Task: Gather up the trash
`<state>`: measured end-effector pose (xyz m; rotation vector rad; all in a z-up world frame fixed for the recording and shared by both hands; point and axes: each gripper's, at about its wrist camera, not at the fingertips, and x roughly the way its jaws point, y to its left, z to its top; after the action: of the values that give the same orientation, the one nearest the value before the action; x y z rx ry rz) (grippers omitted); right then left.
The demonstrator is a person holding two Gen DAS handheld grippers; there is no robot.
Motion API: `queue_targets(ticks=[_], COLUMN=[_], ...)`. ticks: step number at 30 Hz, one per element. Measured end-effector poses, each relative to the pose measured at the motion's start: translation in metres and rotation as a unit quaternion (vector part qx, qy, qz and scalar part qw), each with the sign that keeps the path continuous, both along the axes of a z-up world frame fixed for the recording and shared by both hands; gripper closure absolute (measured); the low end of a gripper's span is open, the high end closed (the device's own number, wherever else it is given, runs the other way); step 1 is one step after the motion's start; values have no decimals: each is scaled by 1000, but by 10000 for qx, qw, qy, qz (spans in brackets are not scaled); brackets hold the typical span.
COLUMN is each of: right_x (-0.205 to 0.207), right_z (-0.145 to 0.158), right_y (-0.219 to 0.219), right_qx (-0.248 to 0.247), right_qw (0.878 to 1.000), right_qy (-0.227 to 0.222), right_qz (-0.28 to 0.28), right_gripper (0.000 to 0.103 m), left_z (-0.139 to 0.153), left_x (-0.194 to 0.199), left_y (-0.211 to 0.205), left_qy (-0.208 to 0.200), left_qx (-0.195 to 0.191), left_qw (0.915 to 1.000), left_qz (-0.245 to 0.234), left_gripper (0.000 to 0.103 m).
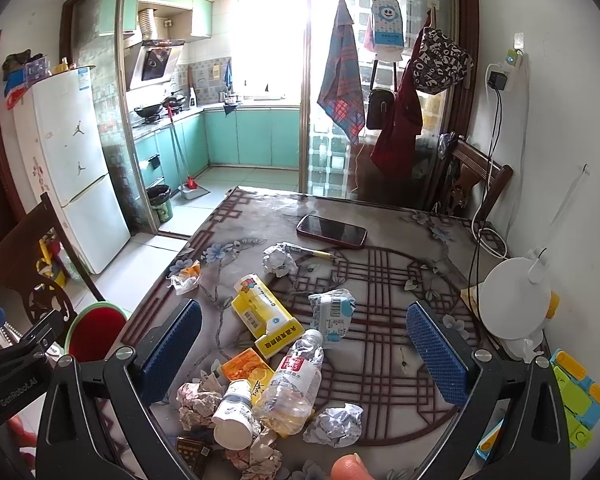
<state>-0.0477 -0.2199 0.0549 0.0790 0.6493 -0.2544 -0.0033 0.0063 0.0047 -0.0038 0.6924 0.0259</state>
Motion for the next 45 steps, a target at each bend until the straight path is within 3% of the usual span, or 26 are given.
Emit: queue_targets(ticks=[40,45], right_x=[4,3], right_z=[-12,-12], right_y=[-3,-7], right_qx=[59,343], right_qw=[10000,9994], right_qy=[62,-20], right_qz=[28,107], right_gripper=[0,0], left_z=[-5,-5], left_x=[3,6], left_y=[4,3], left_qy=[17,57], left_qx=[57,50], left_qw=[9999,9999], left_qz=[112,155], left_gripper=[0,0])
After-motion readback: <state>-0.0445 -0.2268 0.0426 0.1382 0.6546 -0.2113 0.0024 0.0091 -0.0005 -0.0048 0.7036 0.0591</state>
